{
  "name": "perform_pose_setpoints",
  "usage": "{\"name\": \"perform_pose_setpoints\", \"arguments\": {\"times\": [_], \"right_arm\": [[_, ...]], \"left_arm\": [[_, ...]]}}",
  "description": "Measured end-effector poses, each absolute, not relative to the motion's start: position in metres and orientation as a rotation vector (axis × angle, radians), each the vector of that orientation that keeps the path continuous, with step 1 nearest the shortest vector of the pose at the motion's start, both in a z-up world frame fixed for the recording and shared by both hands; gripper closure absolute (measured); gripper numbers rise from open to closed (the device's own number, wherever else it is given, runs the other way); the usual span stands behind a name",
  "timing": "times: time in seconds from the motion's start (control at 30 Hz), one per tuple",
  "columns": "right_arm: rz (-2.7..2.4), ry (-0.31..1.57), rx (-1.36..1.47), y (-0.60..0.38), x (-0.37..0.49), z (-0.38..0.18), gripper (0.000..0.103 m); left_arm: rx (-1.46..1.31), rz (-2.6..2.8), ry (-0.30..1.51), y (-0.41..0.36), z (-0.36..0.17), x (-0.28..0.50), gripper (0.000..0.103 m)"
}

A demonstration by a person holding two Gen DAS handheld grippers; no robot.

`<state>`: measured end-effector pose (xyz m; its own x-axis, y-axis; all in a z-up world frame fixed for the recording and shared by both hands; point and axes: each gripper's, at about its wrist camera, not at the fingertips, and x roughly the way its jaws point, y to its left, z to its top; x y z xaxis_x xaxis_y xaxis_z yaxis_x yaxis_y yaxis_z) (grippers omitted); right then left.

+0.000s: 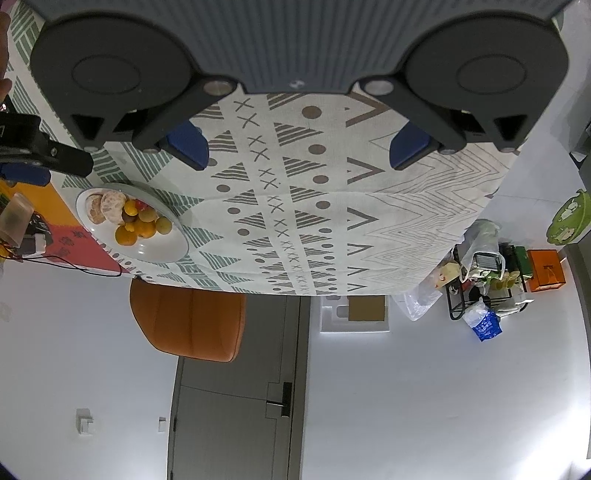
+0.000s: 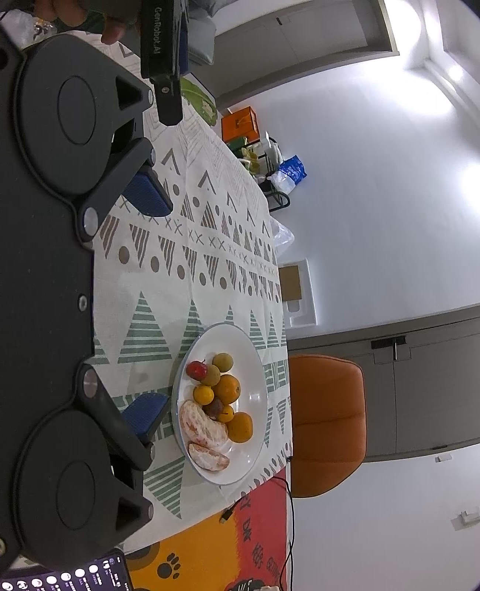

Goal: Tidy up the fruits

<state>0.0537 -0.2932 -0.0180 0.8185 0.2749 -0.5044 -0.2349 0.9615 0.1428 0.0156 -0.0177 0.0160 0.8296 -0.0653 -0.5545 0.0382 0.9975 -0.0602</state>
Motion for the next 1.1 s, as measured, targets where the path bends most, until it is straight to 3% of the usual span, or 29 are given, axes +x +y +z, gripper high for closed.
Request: {"name": "perform_pose_setpoints", "arguments": {"times": [1.1], "right_arm": [[0.289,0.548,0.061,-0.2870,0.0505,-0.0177,0.000]], "left_arm": [[-0.052,-0.060,0.580,-0.0164,0.0193,0.0122,0.000]]}}
